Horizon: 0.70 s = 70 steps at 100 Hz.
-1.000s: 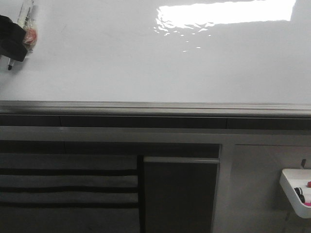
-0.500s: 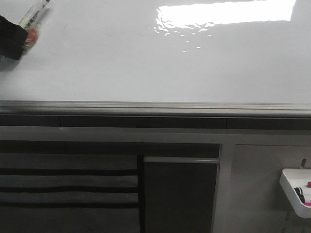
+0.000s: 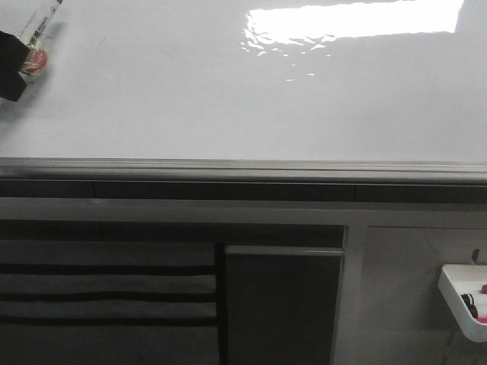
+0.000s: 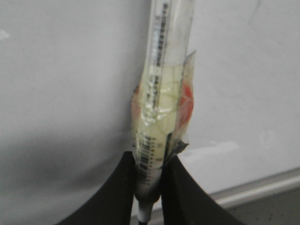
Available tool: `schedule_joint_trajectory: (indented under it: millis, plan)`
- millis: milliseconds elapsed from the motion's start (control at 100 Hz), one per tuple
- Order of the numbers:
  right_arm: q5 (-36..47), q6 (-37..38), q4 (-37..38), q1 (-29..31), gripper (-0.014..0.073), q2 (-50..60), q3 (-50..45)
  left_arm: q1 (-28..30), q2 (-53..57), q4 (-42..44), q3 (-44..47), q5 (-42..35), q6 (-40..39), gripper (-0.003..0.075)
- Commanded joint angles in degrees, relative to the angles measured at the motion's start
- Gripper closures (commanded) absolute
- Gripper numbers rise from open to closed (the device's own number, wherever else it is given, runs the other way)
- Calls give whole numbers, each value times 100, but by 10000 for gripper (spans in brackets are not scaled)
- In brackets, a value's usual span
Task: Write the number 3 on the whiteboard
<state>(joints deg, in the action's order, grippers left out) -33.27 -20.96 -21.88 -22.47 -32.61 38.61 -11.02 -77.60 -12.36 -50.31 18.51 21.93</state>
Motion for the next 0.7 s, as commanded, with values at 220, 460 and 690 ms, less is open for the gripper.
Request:
schedule_joint_trajectory:
  millis: [220, 460, 690]
  plan:
    - [-1103, -762, -394, -12, 77, -1102, 942, -751, 1457, -434, -192, 2294, 1568, 738]
    - [-2023, -2993, -2110, -12, 77, -2235, 1483, -1821, 1760, -1337, -220, 3410, 2317, 738]
    - [-2601, -4231, -2993, -239, 77, -3171, 2197, -2754, 1760, -1379, -579, 3561, 2335, 738]
